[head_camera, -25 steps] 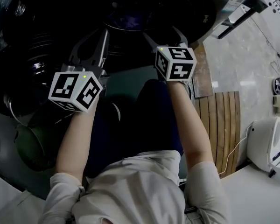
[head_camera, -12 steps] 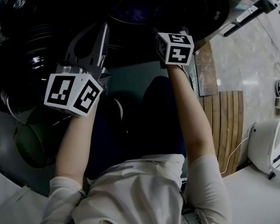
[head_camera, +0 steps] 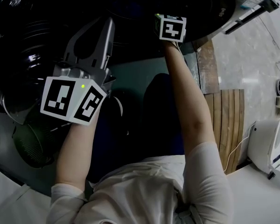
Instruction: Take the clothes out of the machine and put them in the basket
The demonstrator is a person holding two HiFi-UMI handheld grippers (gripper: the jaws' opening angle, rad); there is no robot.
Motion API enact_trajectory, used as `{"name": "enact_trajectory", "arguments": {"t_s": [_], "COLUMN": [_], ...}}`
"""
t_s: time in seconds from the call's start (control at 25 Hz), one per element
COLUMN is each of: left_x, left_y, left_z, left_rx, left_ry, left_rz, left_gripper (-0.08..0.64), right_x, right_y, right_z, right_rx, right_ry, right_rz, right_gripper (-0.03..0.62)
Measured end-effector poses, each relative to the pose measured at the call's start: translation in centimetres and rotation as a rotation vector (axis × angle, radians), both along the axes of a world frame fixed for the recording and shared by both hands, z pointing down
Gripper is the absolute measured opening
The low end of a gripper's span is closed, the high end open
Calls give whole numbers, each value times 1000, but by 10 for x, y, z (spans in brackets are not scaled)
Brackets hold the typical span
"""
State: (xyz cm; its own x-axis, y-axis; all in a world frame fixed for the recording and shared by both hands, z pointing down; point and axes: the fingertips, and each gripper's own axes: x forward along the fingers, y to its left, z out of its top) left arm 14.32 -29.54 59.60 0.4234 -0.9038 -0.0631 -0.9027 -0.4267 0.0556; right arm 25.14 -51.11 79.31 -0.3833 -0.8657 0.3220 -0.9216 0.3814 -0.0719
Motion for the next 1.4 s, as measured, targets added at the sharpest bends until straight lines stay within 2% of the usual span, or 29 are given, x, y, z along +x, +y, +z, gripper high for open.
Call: {"name": "enact_trajectory", "arguments": {"t_s": [0.16, 0.32, 0.48, 0.6, 0.8, 1.08, 1.4], "left_x": [1, 2, 3, 5, 7, 8, 13], "left_y": [3, 0, -2, -3, -3, -5, -3], "left_z": [7, 17, 16, 20, 26, 27, 30], "left_rx": [-9, -58, -66, -78, -94, -94, -100], "left_ry": [-39, -36, -51, -62, -63, -60, -63], "left_rz": [7, 5, -9, -3, 12, 26, 52], "left_gripper": [23, 21, 21, 21, 21, 21, 21], "right_x": [-11, -13, -11, -12, -10, -7, -14], "right_y": [-8, -21, -39, -51, -65, -96, -109], "right_z": [-5, 0, -2, 2, 15, 12, 35], "right_rx": [-4, -27, -32, -71, -195, -199, -284], "right_ry": [-5, -2, 5, 3, 7, -8, 40], "right_rz": [-6, 4, 23, 39, 66, 109, 105], "right_gripper": [310, 308, 308, 310, 308, 304, 290]}}
